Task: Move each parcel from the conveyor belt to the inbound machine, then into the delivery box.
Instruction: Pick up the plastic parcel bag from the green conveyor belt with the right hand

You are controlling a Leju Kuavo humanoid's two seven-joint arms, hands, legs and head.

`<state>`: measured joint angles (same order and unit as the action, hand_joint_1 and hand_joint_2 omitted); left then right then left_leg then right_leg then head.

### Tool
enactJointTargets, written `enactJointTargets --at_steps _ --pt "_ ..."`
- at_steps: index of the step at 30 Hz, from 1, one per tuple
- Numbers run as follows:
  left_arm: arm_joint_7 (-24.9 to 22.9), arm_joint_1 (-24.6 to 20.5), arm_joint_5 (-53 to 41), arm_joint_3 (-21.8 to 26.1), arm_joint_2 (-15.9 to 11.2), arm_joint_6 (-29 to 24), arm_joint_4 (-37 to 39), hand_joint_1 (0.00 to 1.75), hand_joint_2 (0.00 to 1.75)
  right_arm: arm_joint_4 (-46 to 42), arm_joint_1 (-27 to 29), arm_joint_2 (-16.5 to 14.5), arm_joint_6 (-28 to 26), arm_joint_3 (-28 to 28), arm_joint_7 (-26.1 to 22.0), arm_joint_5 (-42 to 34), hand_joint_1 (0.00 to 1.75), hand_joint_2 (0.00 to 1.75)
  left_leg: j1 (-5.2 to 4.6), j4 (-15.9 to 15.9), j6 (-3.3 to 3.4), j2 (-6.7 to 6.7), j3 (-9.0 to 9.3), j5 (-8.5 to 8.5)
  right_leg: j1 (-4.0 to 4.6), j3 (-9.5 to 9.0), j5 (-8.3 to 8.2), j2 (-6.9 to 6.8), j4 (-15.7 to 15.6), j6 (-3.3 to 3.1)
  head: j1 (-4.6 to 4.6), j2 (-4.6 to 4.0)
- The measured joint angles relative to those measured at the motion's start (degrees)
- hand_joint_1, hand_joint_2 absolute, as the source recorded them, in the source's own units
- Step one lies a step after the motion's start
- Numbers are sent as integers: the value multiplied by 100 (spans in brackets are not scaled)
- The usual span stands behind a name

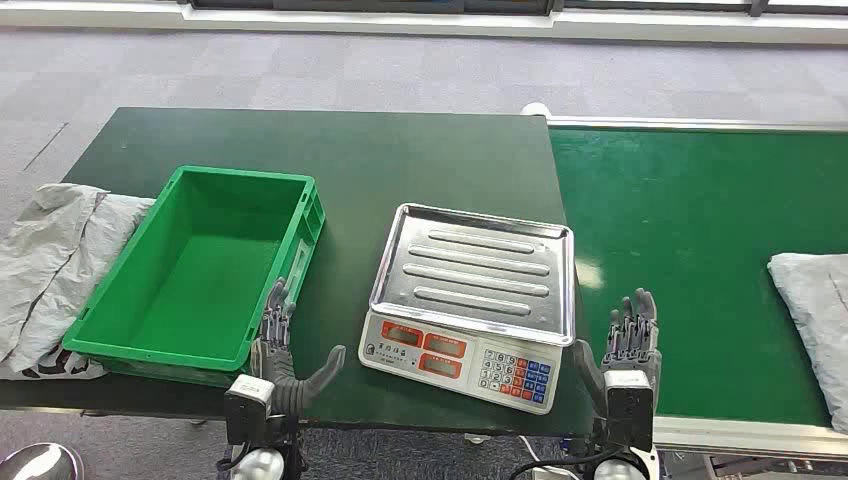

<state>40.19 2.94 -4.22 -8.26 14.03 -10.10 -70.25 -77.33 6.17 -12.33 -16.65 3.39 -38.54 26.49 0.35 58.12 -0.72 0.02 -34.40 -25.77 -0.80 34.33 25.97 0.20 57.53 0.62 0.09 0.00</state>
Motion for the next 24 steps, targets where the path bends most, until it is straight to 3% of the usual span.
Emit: enactJointTargets --at_steps 16,24 --pt "0 4 17 -2 -1 6 -103 0 175 28 -71 -26 8 126 -16 106 0 175 0 0 0 -1 -1 0 0 0 0 0 0 0 0 0" --pt "0 113 106 -26 -1 -117 -323 0 175 68 -22 -26 -465 138 46 487 0 175 0 -1 0 -1 -2 0 0 0 2 -2 0 0 0 0"
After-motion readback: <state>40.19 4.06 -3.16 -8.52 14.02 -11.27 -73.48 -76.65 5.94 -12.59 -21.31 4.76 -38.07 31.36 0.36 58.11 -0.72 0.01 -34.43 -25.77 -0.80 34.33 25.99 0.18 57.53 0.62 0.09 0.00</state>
